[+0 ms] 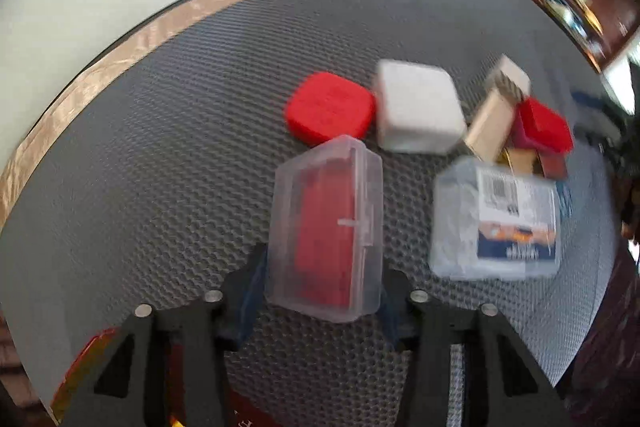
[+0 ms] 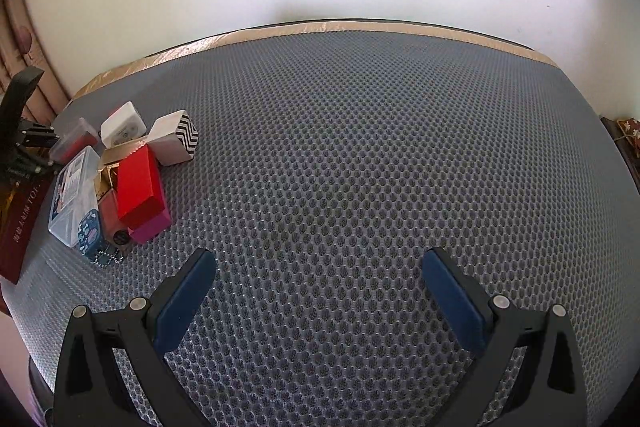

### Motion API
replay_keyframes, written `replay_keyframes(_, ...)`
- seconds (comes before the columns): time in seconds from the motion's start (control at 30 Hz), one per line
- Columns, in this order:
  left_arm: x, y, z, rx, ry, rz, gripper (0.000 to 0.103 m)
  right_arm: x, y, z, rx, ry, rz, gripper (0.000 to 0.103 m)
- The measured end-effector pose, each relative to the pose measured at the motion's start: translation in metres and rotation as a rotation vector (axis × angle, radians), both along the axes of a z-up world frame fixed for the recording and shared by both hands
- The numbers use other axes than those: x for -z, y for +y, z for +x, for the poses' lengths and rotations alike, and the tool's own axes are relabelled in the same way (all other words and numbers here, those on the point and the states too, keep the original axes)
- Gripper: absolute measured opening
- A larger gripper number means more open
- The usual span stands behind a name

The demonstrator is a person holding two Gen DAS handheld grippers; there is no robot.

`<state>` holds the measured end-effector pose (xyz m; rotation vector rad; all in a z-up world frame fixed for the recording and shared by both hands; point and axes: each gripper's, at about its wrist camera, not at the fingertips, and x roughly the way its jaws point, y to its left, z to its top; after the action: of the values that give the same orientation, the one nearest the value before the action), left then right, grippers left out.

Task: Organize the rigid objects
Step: 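Grasp the clear box with red lid using the left gripper, then carry clear red box to tin with left gripper while right grasps clear toothbrush box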

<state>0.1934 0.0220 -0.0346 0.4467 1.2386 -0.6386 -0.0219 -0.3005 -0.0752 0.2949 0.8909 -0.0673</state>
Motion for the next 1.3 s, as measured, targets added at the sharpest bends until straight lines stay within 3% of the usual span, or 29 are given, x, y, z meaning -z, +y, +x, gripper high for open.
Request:
replay_keyframes(0.1,0.001,0.011,0.004,-0.074,0.019,-0.048,0.048,-0.002,-0.002,0.000,0.000,0.000,-0.003,0.103)
replay_keyframes(0.23,-0.003,0.027,-0.003,-0.168,-0.042,-0.059,0.047,0.004,0.008,0.006,-0.004,-0.003,-0.002,0.103)
replay_keyframes(0.27,-0.007,0.030,-0.006,-0.197,-0.061,-0.069,0.029,0.003,0.007,0.005,-0.004,-0.004,-0.001,0.103)
replay_keyframes(0.3,-0.010,0.034,-0.010,-0.223,-0.063,-0.083,0.025,0.004,0.007,0.005,-0.003,-0.004,-0.001,0.103)
replay_keyframes(0.4,-0.027,0.047,-0.027,-0.325,-0.116,-0.136,0.025,0.003,0.007,0.004,-0.004,0.001,-0.009,0.103)
replay_keyframes(0.53,-0.040,0.050,-0.050,-0.392,-0.154,-0.197,0.025,0.003,0.009,0.003,-0.007,0.004,-0.017,0.103)
replay_keyframes(0.63,-0.052,0.041,-0.071,-0.461,-0.168,-0.244,0.025,-0.005,0.010,-0.004,-0.020,-0.039,0.020,0.103)
replay_keyframes(0.73,-0.064,0.053,-0.099,-0.500,-0.206,-0.282,0.025,-0.030,0.027,-0.014,-0.128,-0.125,0.119,0.103)
replay_keyframes(0.9,-0.092,0.075,-0.149,-0.529,-0.251,-0.339,0.025,-0.074,0.101,-0.001,-0.418,-0.181,0.065,0.103)
replay_keyframes(1.17,-0.120,0.098,-0.203,-0.675,-0.275,-0.401,0.025,-0.084,0.188,0.049,-0.644,-0.113,-0.068,0.101)
replay_keyframes(1.3,-0.122,0.124,-0.215,-0.730,-0.286,-0.396,0.025,-0.071,0.207,0.070,-0.670,-0.040,-0.138,0.090)
